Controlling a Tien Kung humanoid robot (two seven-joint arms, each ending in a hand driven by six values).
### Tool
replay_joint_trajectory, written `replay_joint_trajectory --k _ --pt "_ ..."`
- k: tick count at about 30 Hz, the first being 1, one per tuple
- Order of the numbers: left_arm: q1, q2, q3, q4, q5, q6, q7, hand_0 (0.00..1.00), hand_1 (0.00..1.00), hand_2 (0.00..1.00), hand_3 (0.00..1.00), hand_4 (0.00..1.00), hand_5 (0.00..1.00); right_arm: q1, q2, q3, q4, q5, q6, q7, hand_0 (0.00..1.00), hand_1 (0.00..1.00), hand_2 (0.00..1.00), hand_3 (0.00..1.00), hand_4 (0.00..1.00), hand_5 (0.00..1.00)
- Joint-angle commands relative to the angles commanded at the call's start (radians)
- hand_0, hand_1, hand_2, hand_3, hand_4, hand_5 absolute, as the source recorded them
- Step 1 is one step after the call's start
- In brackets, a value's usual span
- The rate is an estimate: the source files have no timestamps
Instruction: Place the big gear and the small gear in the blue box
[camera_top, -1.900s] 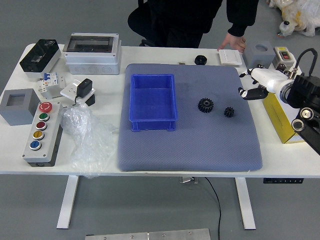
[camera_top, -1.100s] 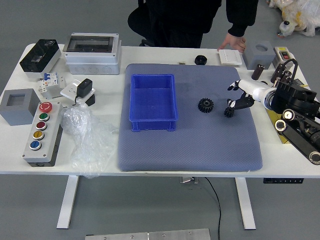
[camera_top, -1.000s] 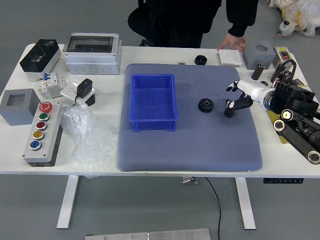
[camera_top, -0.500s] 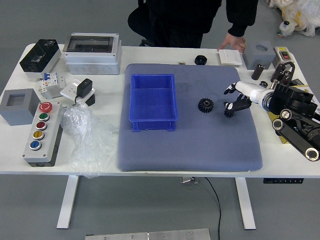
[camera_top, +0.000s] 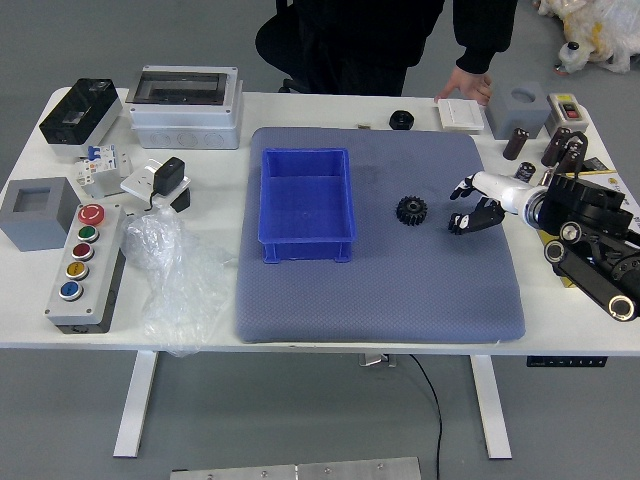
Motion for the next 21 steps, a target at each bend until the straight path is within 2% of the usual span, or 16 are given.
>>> replay_joint_trajectory --k 21 --pt "-0.002 -0.002 -0.001 0.000 0.000 0.000 0.000 0.862 0.831 0.827 0.781 0.600 0.372 0.019 0.030 -0.028 -0.069 0.005 0.002 -0.005 0.634 0.633 0.841 0.773 0.595 0.220"
